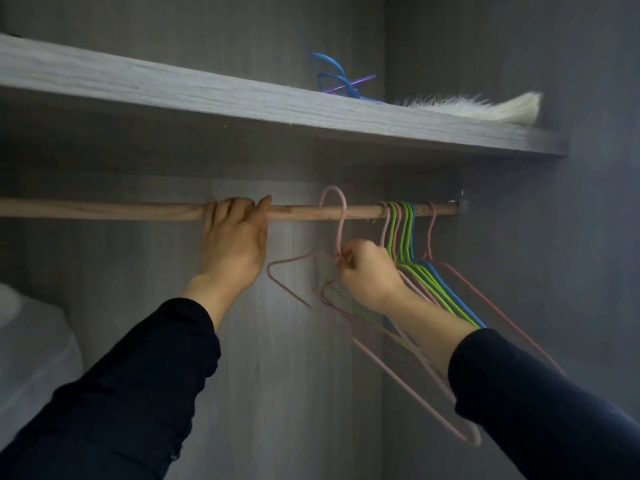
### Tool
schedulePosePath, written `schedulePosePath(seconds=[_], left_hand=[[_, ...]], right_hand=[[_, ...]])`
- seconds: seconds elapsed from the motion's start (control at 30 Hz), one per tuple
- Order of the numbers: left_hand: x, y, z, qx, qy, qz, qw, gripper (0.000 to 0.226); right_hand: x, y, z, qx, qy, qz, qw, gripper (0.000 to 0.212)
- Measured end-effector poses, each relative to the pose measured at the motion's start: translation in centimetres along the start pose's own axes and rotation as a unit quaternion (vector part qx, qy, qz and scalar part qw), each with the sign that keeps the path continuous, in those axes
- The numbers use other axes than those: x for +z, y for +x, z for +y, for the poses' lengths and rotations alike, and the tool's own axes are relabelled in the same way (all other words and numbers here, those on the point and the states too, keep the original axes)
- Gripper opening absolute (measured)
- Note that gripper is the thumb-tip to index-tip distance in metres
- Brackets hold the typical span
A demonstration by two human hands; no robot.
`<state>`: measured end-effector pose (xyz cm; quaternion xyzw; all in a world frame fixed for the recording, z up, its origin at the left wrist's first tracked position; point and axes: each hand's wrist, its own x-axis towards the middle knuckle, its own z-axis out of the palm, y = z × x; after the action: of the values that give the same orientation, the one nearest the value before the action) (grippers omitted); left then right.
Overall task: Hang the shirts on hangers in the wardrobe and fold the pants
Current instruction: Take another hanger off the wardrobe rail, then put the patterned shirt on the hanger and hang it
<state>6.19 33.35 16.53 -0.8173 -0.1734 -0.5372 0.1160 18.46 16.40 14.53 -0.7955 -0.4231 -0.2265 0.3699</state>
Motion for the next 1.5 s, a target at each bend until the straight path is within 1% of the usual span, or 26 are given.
schedulePosePath(seconds=[0.07, 0.13, 0.2, 0.27, 0.33, 0.43, 0.53, 0.57, 0.63, 0.73, 0.8, 0.87, 0.93, 1.0, 1.2, 1.37, 1.5], left_hand=[[-0.1, -1.0, 0.2, 0.001, -0.001, -0.027, 1.000, 0.052], [-0.3, -2.3, 1.2, 0.001, -0.029, -0.035, 0.999, 0.057], [-0.2, -4.2, 2.8, 0.010, -0.073, -0.047, 0.996, 0.056], [0.2, -6.7, 4.9, 0.013, -0.132, -0.070, 0.989, 0.052], [0.6, -9.6, 7.5, 0.005, -0.201, -0.081, 0.976, 0.048], [0.5, -14.0, 12.0, -0.003, -0.293, -0.083, 0.952, 0.044], [-0.4, -18.1, 17.9, -0.022, -0.381, -0.105, 0.918, 0.041], [-0.8, -19.3, 20.1, -0.029, -0.404, -0.111, 0.907, 0.040], [-1.9, -21.7, 24.9, -0.032, -0.437, -0.121, 0.891, 0.037], [-3.8, -25.0, 32.9, -0.003, -0.487, -0.148, 0.861, 0.034], [-5.0, -27.4, 38.9, 0.026, -0.526, -0.180, 0.831, 0.034], [-6.0, -30.1, 45.2, 0.044, -0.547, -0.218, 0.807, 0.032], [-6.8, -32.7, 51.8, 0.057, -0.551, -0.264, 0.790, 0.028], [-8.1, -35.3, 58.8, 0.071, -0.559, -0.312, 0.765, 0.027], [-11.8, -41.9, 75.4, 0.144, -0.573, -0.403, 0.698, 0.027], [-12.1, -45.1, 87.9, 0.182, -0.558, -0.476, 0.655, 0.032], [-10.4, -46.8, 98.1, 0.226, -0.544, -0.502, 0.633, 0.033]], right_hand=[[0.1, -1.9, -0.2, 0.015, 0.031, -0.016, 0.999, 0.015], [-0.3, -4.0, -0.4, 0.028, 0.053, -0.041, 0.997, 0.014], [-1.0, -6.4, -0.2, 0.043, 0.060, -0.056, 0.996, 0.022], [-1.8, -9.0, 0.3, 0.071, 0.064, -0.053, 0.994, 0.031], [-2.6, -12.0, 1.1, 0.094, 0.058, -0.050, 0.993, 0.033], [-4.9, -17.3, 2.7, 0.124, 0.029, -0.057, 0.990, 0.030], [-9.0, -23.2, 5.3, 0.192, 0.048, -0.076, 0.977, 0.025], [-10.7, -25.2, 6.3, 0.219, 0.061, -0.084, 0.970, 0.022], [-14.6, -29.0, 8.3, 0.266, 0.070, -0.101, 0.956, 0.025], [-21.2, -34.8, 11.4, 0.324, 0.056, -0.119, 0.937, 0.023], [-25.8, -39.0, 13.7, 0.359, 0.033, -0.099, 0.928, 0.024], [-30.4, -43.7, 16.2, 0.397, 0.003, -0.069, 0.915, 0.029], [-34.8, -48.6, 18.8, 0.427, -0.026, -0.040, 0.903, 0.035], [-39.2, -53.9, 21.3, 0.459, -0.064, -0.014, 0.886, 0.032], [-49.0, -66.2, 28.3, 0.537, -0.151, 0.043, 0.829, 0.033], [-55.0, -72.7, 34.9, 0.587, -0.173, 0.091, 0.785, 0.031], [-59.0, -76.3, 42.0, 0.621, -0.190, 0.101, 0.753, 0.034]])
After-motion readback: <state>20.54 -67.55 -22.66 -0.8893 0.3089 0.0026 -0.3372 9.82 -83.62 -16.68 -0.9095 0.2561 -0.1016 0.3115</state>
